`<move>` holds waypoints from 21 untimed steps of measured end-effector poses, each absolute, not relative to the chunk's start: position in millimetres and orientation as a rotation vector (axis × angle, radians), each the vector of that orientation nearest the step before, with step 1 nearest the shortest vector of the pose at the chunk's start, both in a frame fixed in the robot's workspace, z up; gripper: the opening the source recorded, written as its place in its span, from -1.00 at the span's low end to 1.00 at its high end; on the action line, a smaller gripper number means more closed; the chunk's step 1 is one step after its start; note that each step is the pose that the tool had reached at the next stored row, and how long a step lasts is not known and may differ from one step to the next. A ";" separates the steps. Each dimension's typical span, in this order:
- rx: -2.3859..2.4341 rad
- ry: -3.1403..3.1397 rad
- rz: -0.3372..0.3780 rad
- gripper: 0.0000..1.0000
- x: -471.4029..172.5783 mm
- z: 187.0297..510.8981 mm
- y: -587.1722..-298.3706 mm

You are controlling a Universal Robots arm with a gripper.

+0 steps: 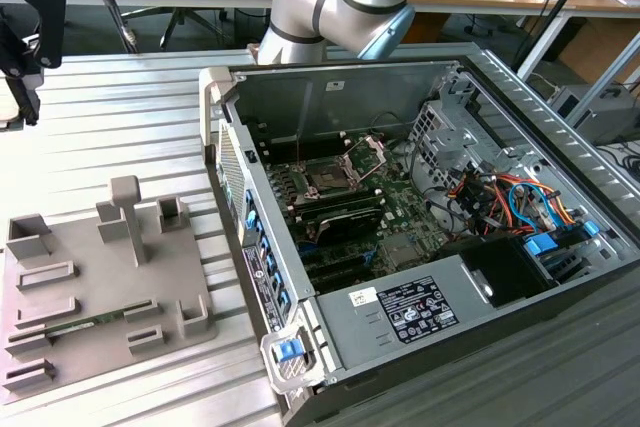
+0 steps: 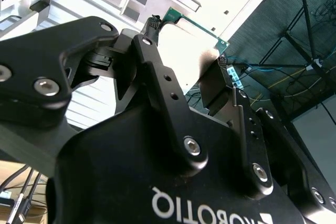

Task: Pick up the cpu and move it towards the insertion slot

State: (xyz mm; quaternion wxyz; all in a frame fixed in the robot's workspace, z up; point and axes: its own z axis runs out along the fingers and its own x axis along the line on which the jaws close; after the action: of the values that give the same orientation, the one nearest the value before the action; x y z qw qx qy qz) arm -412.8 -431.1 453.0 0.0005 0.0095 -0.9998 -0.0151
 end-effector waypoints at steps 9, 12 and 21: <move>0.030 -3.140 -0.047 0.09 -408.0 453.0 -431.1; 0.030 -3.140 -0.047 0.09 -406.5 453.0 -431.1; 0.030 -3.140 -0.047 0.09 -402.8 453.0 -431.1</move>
State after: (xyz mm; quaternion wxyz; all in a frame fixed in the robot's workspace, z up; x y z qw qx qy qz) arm -402.8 -431.1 453.0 0.0005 0.0095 -0.9998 -0.0151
